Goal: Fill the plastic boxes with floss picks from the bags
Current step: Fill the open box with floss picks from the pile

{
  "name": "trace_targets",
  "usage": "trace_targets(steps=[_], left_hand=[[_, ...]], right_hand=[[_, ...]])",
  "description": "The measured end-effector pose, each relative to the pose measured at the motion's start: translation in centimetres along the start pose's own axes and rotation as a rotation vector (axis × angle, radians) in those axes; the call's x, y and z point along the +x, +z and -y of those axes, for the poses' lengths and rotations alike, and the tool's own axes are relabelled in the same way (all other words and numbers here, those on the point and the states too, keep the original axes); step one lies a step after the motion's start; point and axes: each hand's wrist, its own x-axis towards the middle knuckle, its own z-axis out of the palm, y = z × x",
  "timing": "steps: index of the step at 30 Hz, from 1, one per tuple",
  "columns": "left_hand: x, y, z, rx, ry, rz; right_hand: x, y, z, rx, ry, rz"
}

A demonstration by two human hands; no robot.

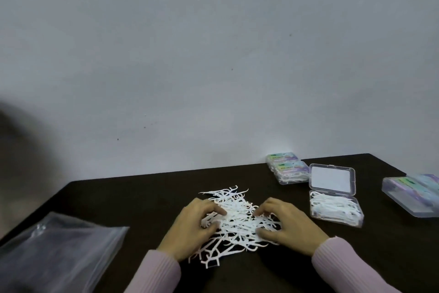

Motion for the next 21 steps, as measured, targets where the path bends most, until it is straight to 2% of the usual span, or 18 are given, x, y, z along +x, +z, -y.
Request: trace_targets(steps=[8,14,21], left_hand=[[-0.4,-1.5,1.0,0.097,-0.087,0.146],[-0.3,-0.8,0.7,0.188,0.039,0.051],[-0.3,-0.2,0.9,0.248,0.123,-0.067]], right_hand=[[2.4,1.1,2.1,-0.145,-0.058,-0.015],[2.4,0.8,2.0,-0.208,-0.098,-0.042],[2.2,1.0,1.6,-0.154,-0.105,-0.08]])
